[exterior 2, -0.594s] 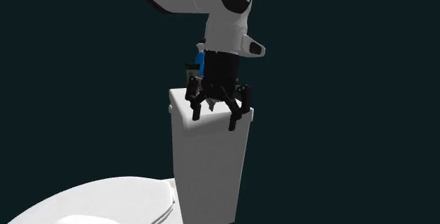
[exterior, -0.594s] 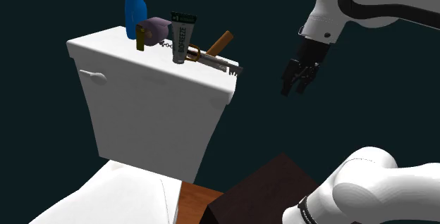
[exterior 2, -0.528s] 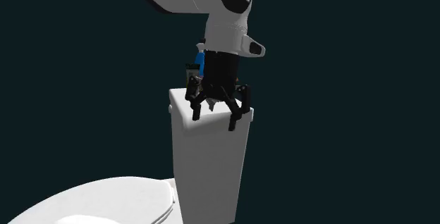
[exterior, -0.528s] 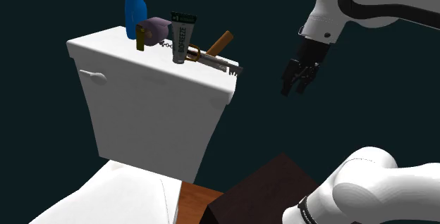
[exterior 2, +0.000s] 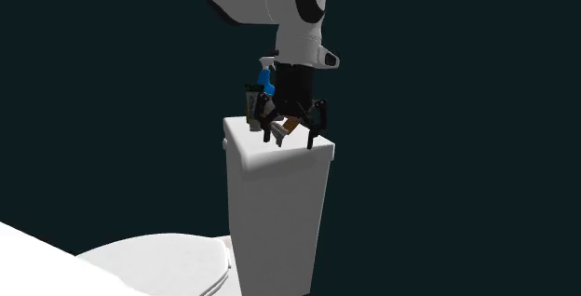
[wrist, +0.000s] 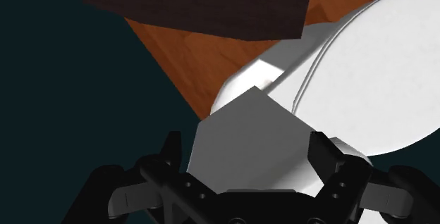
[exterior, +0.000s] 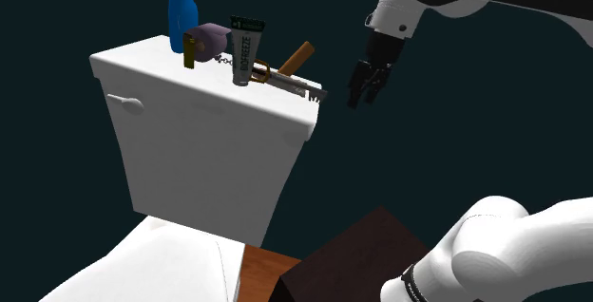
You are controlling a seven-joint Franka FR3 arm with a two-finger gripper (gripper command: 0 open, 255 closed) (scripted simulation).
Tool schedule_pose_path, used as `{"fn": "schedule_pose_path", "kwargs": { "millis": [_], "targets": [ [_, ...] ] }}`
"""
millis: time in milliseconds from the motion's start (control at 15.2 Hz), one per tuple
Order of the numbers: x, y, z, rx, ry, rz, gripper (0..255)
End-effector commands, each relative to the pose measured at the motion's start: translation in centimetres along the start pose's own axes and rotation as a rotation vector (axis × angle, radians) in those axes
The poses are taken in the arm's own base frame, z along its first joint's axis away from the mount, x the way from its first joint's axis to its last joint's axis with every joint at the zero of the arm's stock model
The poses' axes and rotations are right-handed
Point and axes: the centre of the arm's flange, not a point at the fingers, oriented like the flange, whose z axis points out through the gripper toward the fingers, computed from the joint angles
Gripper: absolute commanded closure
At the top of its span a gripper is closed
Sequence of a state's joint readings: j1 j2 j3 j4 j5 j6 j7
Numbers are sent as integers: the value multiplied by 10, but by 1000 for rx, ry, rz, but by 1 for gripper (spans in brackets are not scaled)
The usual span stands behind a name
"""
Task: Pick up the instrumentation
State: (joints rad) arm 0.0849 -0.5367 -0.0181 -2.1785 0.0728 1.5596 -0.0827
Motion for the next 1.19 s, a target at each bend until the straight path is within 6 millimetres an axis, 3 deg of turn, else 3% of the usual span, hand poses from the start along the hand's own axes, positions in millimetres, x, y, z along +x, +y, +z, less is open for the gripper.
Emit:
{"fn": "schedule_pose_path", "kwargs": {
  "millis": [0, 528, 1122],
  "targets": [
    [24, -8, -4, -8, 10, -60, 0],
    [111, -54, -24, -40, 52, -291, 0],
    [191, -127, -47, -76, 98, -544, 0]
  ]
}}
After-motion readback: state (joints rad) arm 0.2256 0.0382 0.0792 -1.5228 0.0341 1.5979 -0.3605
